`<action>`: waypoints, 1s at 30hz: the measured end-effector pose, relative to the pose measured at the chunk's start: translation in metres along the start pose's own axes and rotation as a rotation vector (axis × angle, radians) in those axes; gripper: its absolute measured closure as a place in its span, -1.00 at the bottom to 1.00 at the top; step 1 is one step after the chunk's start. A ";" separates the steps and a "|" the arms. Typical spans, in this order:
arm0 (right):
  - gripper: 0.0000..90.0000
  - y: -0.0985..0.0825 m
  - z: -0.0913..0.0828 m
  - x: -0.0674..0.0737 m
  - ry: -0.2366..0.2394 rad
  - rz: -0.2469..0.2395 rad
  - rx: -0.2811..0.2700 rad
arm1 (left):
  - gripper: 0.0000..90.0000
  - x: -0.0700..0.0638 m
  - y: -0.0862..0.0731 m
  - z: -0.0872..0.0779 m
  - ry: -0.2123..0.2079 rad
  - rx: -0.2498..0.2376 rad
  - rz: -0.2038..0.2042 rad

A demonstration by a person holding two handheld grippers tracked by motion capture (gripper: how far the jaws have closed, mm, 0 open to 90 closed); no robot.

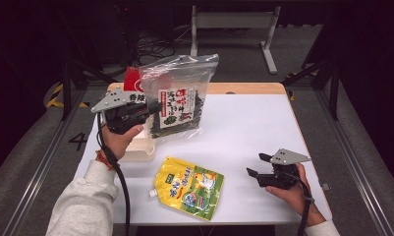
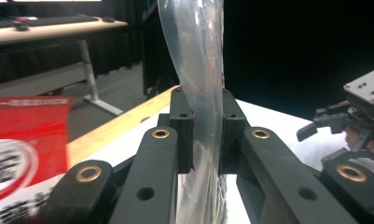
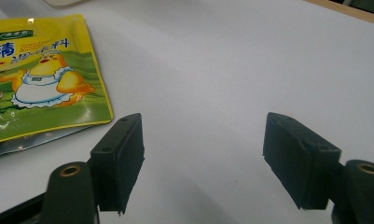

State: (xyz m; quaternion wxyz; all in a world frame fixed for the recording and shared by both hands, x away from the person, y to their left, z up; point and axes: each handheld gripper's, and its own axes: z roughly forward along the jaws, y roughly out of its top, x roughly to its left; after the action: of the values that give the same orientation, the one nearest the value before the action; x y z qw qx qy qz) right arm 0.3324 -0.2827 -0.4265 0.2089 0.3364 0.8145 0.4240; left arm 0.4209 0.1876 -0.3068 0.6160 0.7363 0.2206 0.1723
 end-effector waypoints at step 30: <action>-0.37 -0.003 0.005 0.002 0.006 0.012 0.019 | 0.79 0.055 -0.026 -0.066 0.268 0.076 0.045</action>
State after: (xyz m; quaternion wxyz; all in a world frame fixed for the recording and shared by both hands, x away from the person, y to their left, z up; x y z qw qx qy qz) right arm 0.3331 -0.2798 -0.4320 0.2008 0.3419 0.8171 0.4185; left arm 0.4296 0.2757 -0.3210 0.5489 0.7341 0.2907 0.2744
